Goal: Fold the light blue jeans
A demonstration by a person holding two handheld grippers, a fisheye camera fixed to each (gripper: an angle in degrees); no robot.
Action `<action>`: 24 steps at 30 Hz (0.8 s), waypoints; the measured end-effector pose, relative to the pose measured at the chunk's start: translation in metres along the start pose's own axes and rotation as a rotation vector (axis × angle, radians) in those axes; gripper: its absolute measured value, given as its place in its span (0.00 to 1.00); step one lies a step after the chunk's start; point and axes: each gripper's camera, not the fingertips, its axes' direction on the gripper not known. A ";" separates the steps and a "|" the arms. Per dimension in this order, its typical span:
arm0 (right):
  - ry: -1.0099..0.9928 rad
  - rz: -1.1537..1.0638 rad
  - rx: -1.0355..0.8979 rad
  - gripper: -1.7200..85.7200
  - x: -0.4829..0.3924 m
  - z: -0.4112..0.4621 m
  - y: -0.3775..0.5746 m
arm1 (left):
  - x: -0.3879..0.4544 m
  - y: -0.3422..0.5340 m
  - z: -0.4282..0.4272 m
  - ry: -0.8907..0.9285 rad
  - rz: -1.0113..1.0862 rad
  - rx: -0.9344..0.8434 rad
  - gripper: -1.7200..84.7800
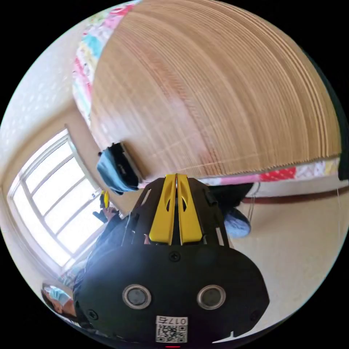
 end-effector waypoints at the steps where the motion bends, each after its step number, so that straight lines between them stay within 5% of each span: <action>1: -0.040 -0.068 0.003 0.02 -0.022 0.012 -0.001 | -0.004 -0.009 -0.001 -0.011 0.049 0.013 0.16; 9: -0.121 -0.335 -0.028 0.03 -0.098 0.066 0.028 | -0.033 -0.024 0.117 0.206 0.048 -0.214 0.12; 12: -0.090 -0.342 -0.009 0.03 -0.099 0.069 0.038 | -0.019 -0.004 0.125 0.416 -0.018 -0.109 0.04; 17: -0.204 -0.450 0.084 0.10 -0.118 0.069 0.051 | 0.103 0.034 0.086 0.870 0.349 -0.058 0.01; 19: -0.255 -0.473 0.088 0.16 -0.129 0.075 0.043 | 0.192 0.064 0.066 1.018 0.649 -0.164 0.01; 24: -0.497 -0.537 -0.152 0.32 -0.153 0.129 -0.022 | 0.324 0.161 0.037 1.219 1.003 -0.328 0.01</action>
